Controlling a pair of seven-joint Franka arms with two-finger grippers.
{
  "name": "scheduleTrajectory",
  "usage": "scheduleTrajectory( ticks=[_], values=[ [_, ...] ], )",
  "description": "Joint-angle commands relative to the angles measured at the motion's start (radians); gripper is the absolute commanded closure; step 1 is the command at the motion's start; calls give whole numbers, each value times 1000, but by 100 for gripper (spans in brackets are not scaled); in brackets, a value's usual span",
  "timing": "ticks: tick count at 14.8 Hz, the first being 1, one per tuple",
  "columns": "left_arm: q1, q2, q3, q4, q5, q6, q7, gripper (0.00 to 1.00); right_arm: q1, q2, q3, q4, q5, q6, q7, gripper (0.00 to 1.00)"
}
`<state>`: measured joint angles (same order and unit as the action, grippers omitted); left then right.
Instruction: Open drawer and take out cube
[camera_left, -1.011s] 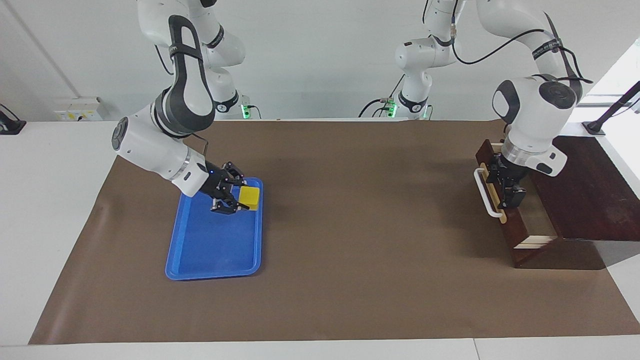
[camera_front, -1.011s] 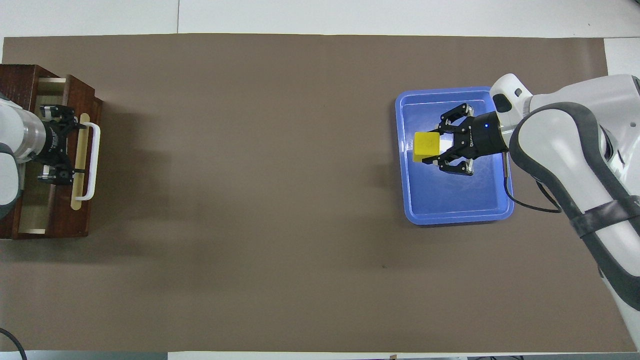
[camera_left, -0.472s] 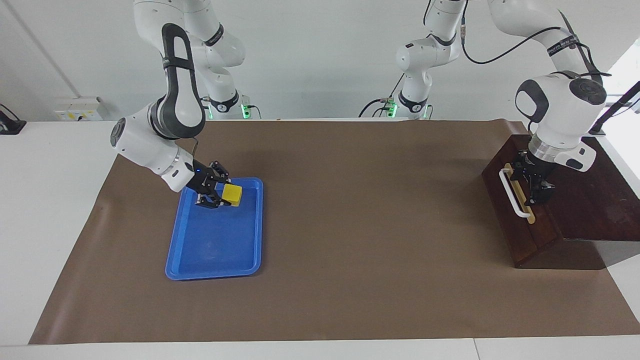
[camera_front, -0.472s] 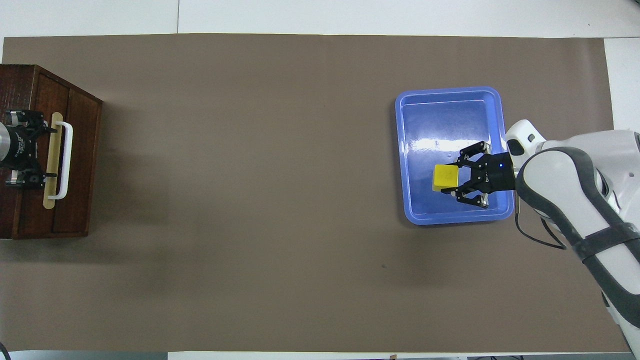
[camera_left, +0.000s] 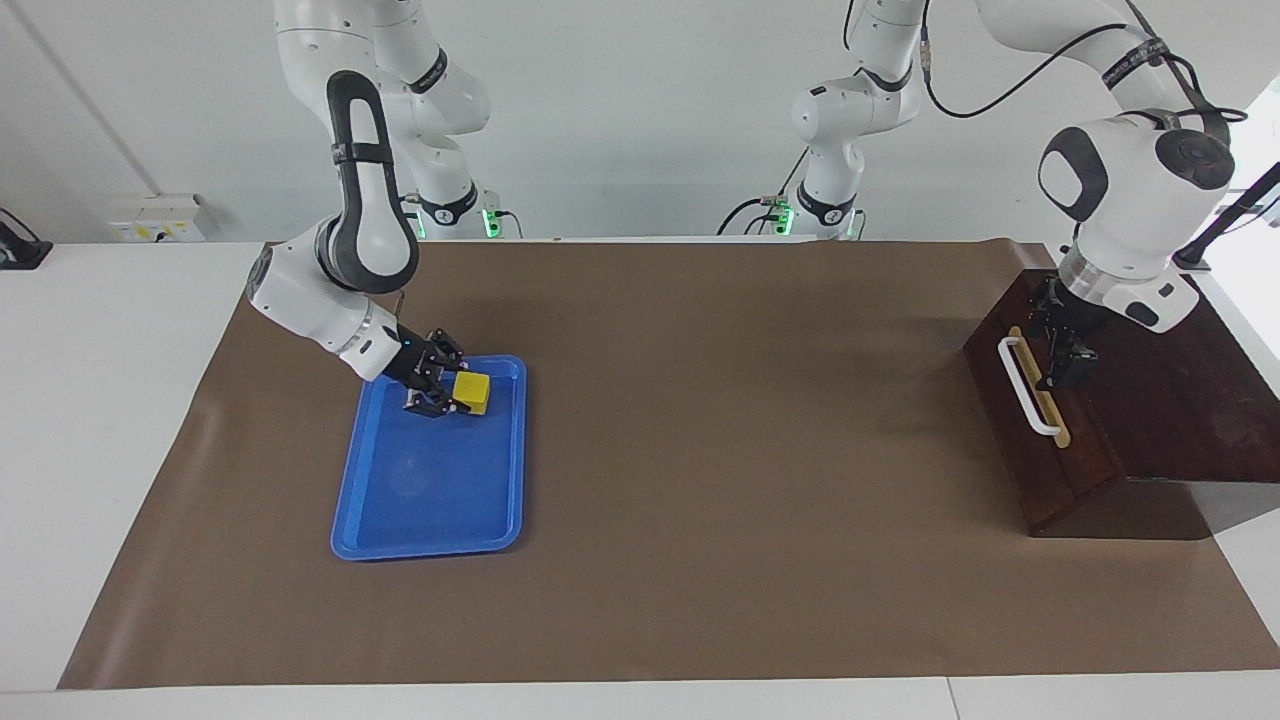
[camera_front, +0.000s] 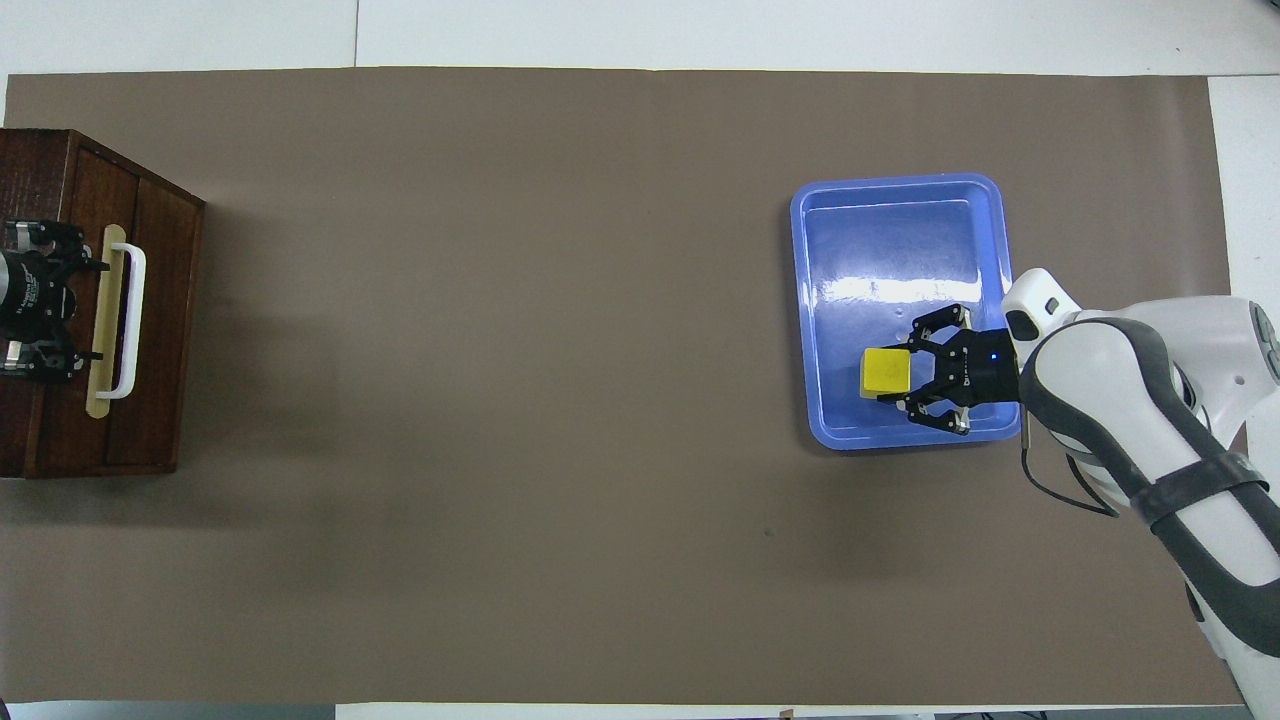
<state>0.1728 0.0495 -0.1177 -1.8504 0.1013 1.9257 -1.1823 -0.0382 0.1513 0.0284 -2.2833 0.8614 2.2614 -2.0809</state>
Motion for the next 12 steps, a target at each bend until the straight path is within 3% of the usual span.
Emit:
scheduleTrajectory(
  ticks=[1,4,6,7,8,12],
  values=[
    [-99,-71,4,11,5,-135,256,0,-15,37,15,-7,63,27,-109,100],
    [-150,-91,12,48,-47,-240,548,0,-15,54,15,-5,107,41,-173,100],
    [-171,-65,54,59,-78,-269,659,0,-15,56,15,1,107,33,-174,100],
    [-200,-42,73,109,-87,-295,746,0,-17,54,15,2,107,30,-173,22],
    [-211,-8,76,172,-89,-350,835,0,-17,54,15,4,107,26,-168,0],
    [-217,0,67,200,-89,-393,957,0,-14,44,13,41,107,-14,-145,0]
  ],
)
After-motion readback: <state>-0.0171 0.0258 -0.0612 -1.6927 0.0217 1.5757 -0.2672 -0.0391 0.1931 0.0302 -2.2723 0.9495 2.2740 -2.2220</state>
